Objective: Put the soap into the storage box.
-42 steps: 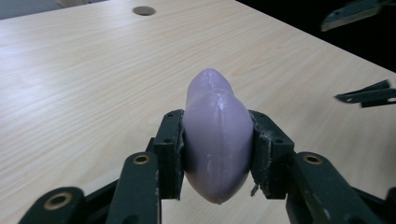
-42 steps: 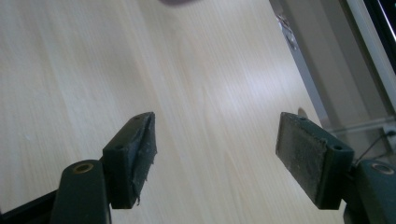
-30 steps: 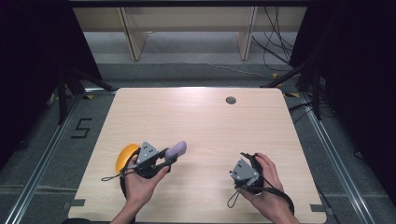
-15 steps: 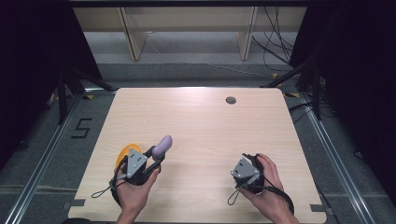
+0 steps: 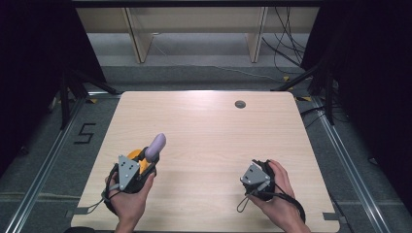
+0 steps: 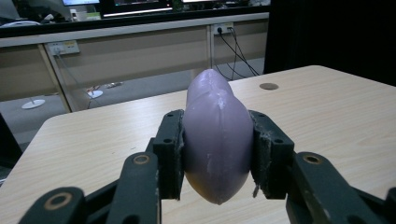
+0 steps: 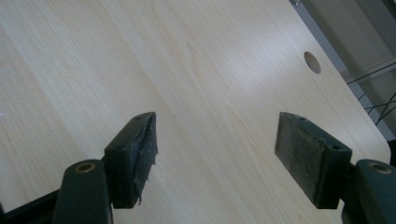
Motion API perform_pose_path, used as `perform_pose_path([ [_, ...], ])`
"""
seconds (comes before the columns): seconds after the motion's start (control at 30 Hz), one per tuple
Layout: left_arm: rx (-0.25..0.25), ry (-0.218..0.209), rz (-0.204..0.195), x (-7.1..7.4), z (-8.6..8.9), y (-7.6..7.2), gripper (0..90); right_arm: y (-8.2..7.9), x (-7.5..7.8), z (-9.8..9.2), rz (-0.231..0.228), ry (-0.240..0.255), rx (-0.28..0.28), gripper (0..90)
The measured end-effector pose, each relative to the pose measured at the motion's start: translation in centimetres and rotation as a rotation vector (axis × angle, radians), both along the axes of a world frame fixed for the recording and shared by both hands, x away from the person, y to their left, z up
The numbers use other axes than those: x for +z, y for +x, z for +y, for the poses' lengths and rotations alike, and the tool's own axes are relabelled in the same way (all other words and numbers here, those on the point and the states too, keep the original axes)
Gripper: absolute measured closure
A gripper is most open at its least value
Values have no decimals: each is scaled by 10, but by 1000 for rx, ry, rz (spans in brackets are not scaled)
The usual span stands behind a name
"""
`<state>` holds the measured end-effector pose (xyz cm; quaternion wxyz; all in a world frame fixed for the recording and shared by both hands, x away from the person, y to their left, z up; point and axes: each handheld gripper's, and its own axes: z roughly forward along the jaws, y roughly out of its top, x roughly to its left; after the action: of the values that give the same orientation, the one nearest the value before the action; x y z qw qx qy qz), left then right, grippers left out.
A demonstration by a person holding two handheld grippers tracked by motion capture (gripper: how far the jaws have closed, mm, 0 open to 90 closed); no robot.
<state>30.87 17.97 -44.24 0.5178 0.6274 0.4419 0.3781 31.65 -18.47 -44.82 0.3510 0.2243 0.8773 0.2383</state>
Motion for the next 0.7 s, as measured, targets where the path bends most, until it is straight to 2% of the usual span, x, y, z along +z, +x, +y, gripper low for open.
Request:
perform_pose_path([
  [0.23, 30, -1, -17, -1, 6, -1, 588, -1, -1, 1, 4, 13, -17, 303],
  [0.37, 46, -1, -18, -1, 9, 0, 588, -1, 0, 0, 1, 8, -15, 302],
  [0.43, 47, 0, -20, -2, 11, 1, 588, 0, 0, 0, 0, 3, 4, 302],
  [0.53, 58, -8, -27, -2, 12, 1, 588, 0, 0, 0, 6, 8, -4, 301],
  [0.7, 79, 1, -36, -1, 17, 3, 588, 0, -1, 1, 2, 6, -6, 301],
])
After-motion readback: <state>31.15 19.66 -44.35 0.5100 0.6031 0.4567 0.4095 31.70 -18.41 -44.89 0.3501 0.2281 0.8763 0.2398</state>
